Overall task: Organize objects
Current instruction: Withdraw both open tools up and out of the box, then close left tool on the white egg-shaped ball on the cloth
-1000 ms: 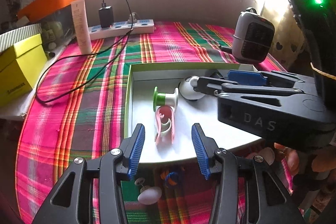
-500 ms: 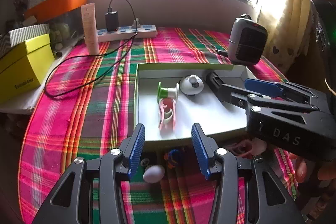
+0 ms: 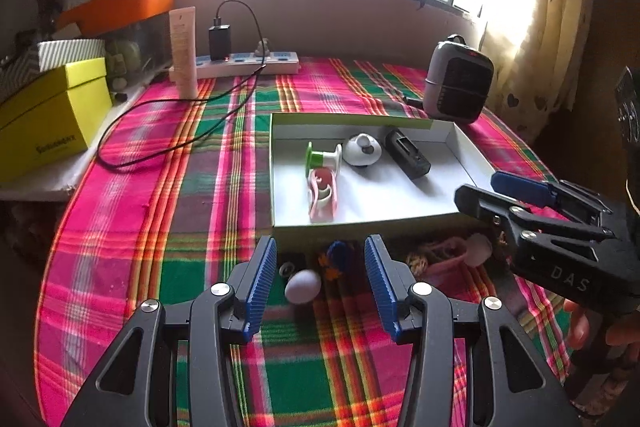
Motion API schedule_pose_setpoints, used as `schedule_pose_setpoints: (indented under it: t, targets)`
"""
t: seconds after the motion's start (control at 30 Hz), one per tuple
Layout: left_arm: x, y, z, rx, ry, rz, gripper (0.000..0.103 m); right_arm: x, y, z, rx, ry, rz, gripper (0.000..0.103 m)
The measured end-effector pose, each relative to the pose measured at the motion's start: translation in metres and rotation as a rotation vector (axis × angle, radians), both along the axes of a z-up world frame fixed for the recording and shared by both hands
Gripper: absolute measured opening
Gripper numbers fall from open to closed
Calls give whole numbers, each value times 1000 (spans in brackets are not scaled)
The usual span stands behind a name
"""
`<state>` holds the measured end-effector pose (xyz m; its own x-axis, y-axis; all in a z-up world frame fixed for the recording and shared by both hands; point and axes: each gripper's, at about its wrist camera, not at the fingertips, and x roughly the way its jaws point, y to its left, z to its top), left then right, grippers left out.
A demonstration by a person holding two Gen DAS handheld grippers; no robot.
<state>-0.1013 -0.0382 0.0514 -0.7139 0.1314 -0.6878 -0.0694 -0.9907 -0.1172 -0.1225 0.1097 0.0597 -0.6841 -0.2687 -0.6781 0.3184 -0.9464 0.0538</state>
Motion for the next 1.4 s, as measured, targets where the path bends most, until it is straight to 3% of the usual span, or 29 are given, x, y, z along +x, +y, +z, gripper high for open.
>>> schedule_pose_setpoints:
  t: [0.63,1.27,1.4]
  targets:
    - [12,-7,-25,11,-62,-25,45,42,22,-22,-1,-25,-15,54]
    - [-10,-12,-39,11,-83,2,44,37,42,-28,-9,-50,-76,54]
    - [-12,-14,-41,24,-92,9,33,33,51,-29,-24,-60,-96,54]
